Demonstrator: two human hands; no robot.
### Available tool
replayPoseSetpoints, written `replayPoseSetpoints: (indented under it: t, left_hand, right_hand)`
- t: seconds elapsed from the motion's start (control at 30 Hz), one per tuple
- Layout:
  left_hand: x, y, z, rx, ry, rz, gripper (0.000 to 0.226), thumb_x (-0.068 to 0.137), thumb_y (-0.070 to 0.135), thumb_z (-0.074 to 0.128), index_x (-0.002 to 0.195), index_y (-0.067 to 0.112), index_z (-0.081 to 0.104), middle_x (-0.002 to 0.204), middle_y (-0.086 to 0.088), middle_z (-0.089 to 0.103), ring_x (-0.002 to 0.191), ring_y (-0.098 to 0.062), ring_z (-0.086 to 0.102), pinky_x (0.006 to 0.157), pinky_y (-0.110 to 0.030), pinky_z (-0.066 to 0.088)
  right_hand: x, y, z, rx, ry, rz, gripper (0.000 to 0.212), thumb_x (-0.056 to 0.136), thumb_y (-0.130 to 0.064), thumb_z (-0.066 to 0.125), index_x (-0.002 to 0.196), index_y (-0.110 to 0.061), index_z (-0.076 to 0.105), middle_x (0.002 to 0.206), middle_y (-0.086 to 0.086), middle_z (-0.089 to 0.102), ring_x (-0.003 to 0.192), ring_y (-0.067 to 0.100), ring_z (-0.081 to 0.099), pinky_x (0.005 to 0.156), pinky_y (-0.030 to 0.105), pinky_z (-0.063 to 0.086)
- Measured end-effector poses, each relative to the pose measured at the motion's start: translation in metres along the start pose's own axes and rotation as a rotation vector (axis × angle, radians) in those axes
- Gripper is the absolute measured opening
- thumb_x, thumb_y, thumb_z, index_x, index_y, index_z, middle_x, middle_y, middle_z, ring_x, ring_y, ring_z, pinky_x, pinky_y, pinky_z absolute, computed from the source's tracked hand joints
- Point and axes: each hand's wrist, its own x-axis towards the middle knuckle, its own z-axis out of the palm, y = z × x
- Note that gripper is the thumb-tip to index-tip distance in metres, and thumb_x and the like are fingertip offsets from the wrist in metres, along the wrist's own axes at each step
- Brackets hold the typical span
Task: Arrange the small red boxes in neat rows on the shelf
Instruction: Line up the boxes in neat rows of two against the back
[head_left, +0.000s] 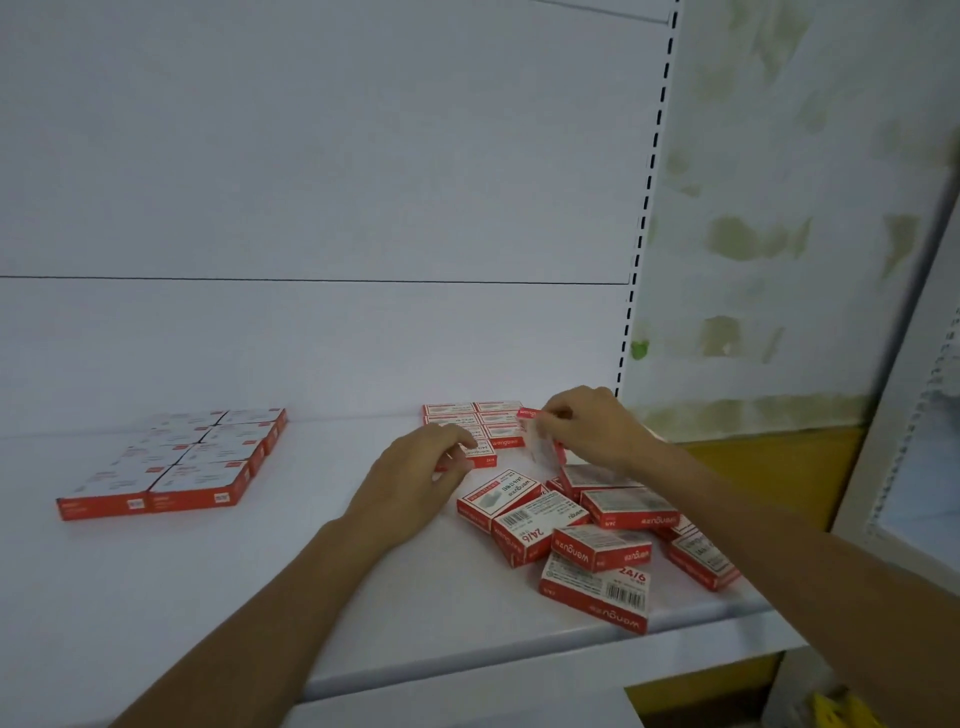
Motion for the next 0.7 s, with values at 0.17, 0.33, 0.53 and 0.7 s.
replayPoseSetpoints:
  t: [0.17,0.33,0.53,0.7]
  left_hand:
    - [0.005,0.004,0.002,-0.061,0.019,-0.065,0.038,0.083,0.036,0.063,0.118,0.032,0.05,0.101,0.016,0.055,0.084,0.001,0.054,0.068,-0.01,0.041]
    - [0.006,0.007,0.0,-0.094,0.027,-0.094,0.059,0.078,0.037,0.069,0.13,0.03,0.041,0.107,0.015,0.056,0.079,0.009,0.053,0.061,-0.002,0.041]
    - [0.007,0.008,-0.007,-0.141,0.166,-0.061,0.058,0.075,0.03,0.073,0.127,0.023,0.05,0.106,0.006,0.066,0.075,0.008,0.055,0.066,0.003,0.038]
    - [0.003,0.01,-0.003,-0.256,0.048,-0.054,0.086,0.064,0.036,0.08,0.134,0.04,0.029,0.084,0.018,0.06,0.082,0.013,0.056,0.066,-0.001,0.042]
  right_hand:
    - [0.008,-0.019,-0.004,0.209,0.02,-0.124,0.028,0.095,-0.021,0.045,0.09,-0.001,0.065,0.094,0.011,0.07,0.067,0.011,0.065,0.057,0.019,0.055]
    - [0.015,-0.038,-0.001,0.528,0.003,-0.118,0.016,0.095,-0.013,0.045,0.096,-0.009,0.06,0.098,0.01,0.067,0.078,0.02,0.069,0.066,0.032,0.06]
    - [0.018,-0.039,0.003,0.595,0.006,-0.173,0.023,0.095,-0.007,0.042,0.096,-0.012,0.064,0.096,0.005,0.064,0.077,0.01,0.065,0.061,0.02,0.057]
    - [0.011,-0.039,0.011,0.585,-0.021,-0.186,0.023,0.094,-0.01,0.046,0.093,-0.017,0.068,0.092,-0.004,0.066,0.078,0.004,0.064,0.06,0.012,0.052]
